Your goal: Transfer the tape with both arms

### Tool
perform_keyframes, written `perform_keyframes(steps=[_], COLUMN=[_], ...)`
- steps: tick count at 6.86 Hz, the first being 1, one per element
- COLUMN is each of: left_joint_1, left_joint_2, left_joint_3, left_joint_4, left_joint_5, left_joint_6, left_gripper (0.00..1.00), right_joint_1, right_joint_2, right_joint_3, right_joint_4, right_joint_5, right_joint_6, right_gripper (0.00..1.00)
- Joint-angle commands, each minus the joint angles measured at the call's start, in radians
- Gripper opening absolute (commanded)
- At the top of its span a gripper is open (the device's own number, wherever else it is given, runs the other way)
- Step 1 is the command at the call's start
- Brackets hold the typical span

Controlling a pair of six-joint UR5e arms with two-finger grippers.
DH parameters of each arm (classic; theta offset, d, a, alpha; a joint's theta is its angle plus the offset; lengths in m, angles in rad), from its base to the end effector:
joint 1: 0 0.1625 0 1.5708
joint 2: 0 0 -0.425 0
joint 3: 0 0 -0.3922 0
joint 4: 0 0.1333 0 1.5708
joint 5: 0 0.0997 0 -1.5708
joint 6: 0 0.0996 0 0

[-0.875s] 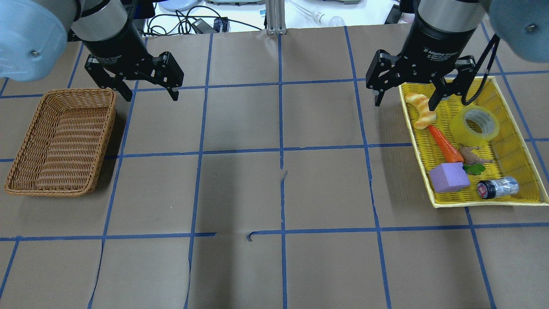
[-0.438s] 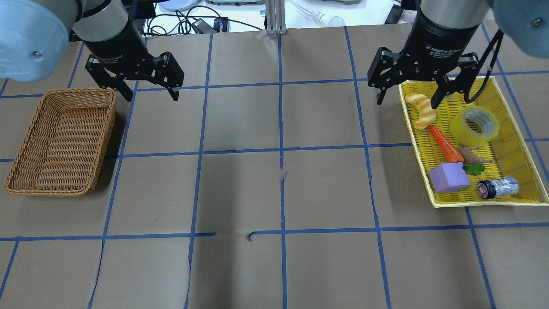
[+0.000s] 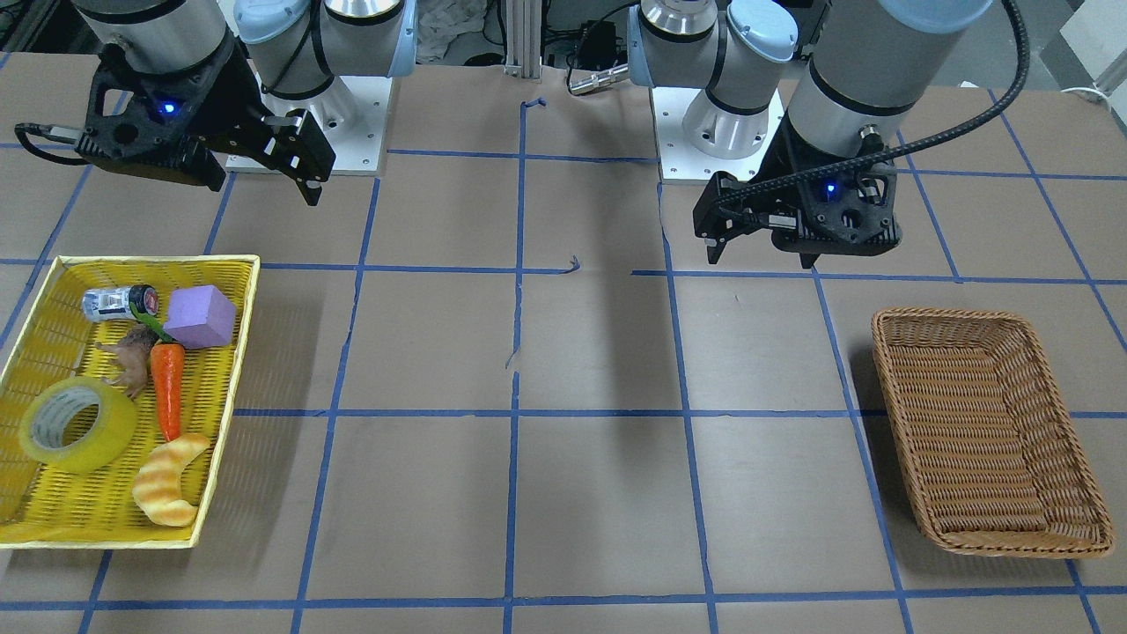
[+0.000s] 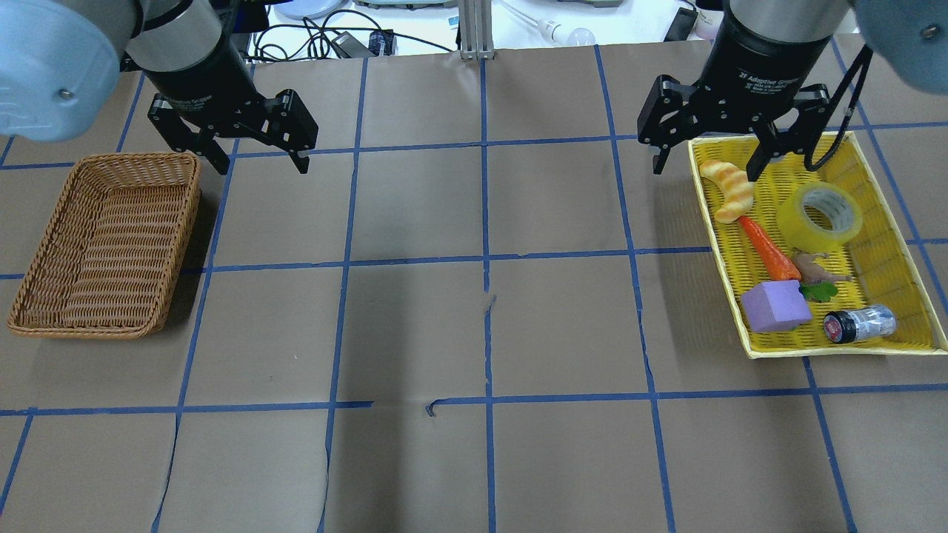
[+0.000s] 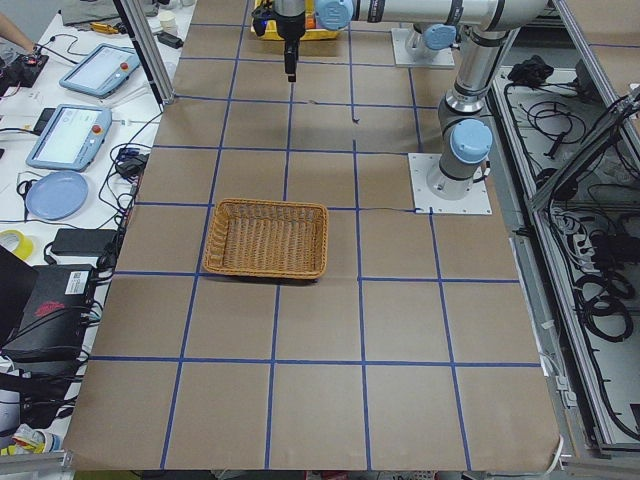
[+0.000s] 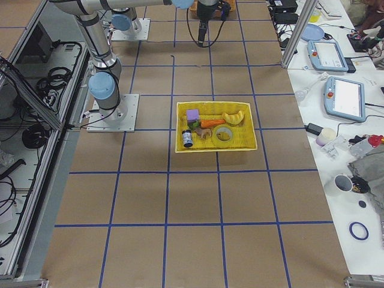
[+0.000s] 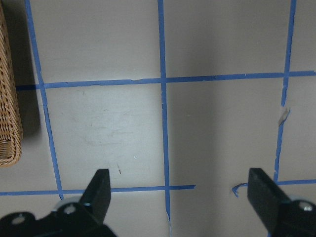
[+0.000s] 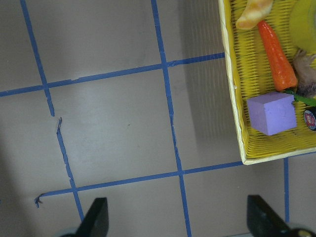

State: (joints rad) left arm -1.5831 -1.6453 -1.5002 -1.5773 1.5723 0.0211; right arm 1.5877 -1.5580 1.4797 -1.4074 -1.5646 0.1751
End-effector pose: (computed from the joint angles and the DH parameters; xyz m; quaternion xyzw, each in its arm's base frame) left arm -0.1396 -0.5208 0.4842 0.0167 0.9998 0.0052 0.0007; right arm 0.1421 -0.4850 0.5104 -0.0791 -0.9960 -0.0426 0.0010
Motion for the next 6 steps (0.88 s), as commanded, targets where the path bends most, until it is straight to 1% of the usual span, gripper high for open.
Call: perform_keyframes(steps=[1, 2, 6], left_joint_1=[0.0, 0.0, 0.002], left_joint_2=[0.002, -0.001, 0.002], left_joint_3=[0.001, -0.005, -0.012], left_joint_4=[0.0, -0.003, -0.004], left_joint_5=[0.0, -0.005, -0.005], left_joint_6=[0.005, 0.005, 0.006], left_gripper=[1.0, 1.0, 1.0], right_joint_1=[-0.003, -0.003, -0.006], right_joint_2=[0.004, 0.004, 0.004], right_joint_3=[-0.002, -0.002, 0.001], right_joint_4=[-0.007, -0.004, -0.004], right_joint_5=[0.015, 0.003, 0.003], right_joint_6=[0.009, 0.011, 0.011], right_gripper=[1.0, 1.0, 1.0])
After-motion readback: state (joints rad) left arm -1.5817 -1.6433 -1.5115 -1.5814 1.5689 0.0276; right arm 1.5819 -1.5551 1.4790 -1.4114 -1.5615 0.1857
